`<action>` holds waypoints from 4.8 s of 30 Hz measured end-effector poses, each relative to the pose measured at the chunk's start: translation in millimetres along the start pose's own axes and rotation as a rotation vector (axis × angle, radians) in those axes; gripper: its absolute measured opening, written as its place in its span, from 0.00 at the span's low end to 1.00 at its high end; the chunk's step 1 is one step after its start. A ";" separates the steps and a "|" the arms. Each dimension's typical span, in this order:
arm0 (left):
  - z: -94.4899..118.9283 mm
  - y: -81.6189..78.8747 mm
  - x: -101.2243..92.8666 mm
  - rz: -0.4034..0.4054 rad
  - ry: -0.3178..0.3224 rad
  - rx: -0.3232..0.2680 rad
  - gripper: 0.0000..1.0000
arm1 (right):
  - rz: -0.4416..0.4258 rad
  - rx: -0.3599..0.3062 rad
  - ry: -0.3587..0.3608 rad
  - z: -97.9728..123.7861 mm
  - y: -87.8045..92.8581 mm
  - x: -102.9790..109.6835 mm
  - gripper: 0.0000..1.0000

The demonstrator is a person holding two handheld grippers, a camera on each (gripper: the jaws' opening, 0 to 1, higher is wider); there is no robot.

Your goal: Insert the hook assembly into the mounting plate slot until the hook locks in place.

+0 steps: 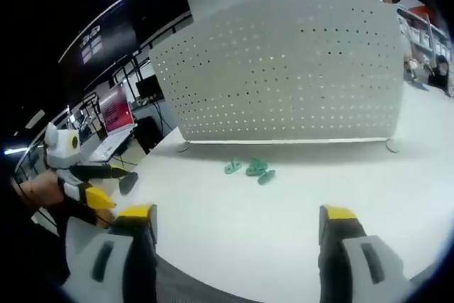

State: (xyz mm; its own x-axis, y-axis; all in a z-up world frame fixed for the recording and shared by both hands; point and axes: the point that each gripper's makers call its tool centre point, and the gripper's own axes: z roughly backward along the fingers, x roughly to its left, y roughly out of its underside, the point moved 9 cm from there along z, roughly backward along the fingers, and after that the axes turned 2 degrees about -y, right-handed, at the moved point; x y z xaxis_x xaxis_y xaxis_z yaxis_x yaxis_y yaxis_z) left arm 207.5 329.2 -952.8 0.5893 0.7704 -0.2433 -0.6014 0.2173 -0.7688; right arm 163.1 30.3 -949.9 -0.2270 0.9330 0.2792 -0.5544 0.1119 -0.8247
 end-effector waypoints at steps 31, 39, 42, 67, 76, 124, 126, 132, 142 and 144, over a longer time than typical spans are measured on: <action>2.9 -4.0 -3.0 -0.017 -0.008 0.010 1.00 | 0.055 0.045 0.000 12.7 11.3 -7.2 0.91; 2.8 2.6 0.9 0.003 -0.019 0.020 1.00 | 0.031 0.060 0.003 9.5 13.0 -14.9 0.85; 2.0 1.1 1.6 -0.008 -0.016 0.029 1.00 | 0.038 0.069 0.010 5.5 13.0 -15.1 0.81; 0.6 1.0 24.2 0.014 -0.049 0.051 0.99 | 0.104 0.123 -0.023 -71.4 -6.4 -33.2 0.47; -2.1 -2.4 23.9 0.005 -0.044 0.061 0.99 | 0.175 0.149 -0.029 -102.9 -12.7 -37.3 0.39; -12.0 9.4 41.7 0.055 -0.051 0.131 0.97 | 0.251 0.333 0.055 -224.1 -34.8 -48.9 0.06; -12.1 9.1 42.1 0.056 -0.051 0.130 0.97 | 0.258 0.344 0.062 -225.6 -35.7 -49.6 0.05; -11.7 11.1 42.7 0.057 -0.052 0.134 0.97 | 0.273 0.342 0.084 -222.1 -36.3 -51.0 0.02; -11.8 9.3 38.7 0.053 -0.046 0.129 0.97 | 0.241 0.327 0.079 -212.1 -33.4 -53.1 0.00; -11.4 8.3 38.4 0.049 -0.045 0.126 0.97 | 0.239 0.324 0.081 -210.2 -34.3 -53.1 0.00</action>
State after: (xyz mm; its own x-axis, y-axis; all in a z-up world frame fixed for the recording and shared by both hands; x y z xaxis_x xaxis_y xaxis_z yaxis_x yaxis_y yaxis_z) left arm 231.3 353.8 -975.3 0.5342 0.8077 -0.2496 -0.6938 0.2502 -0.6753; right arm 362.5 48.8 -1039.8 -0.3233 0.9451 0.0481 -0.7203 -0.2128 -0.6602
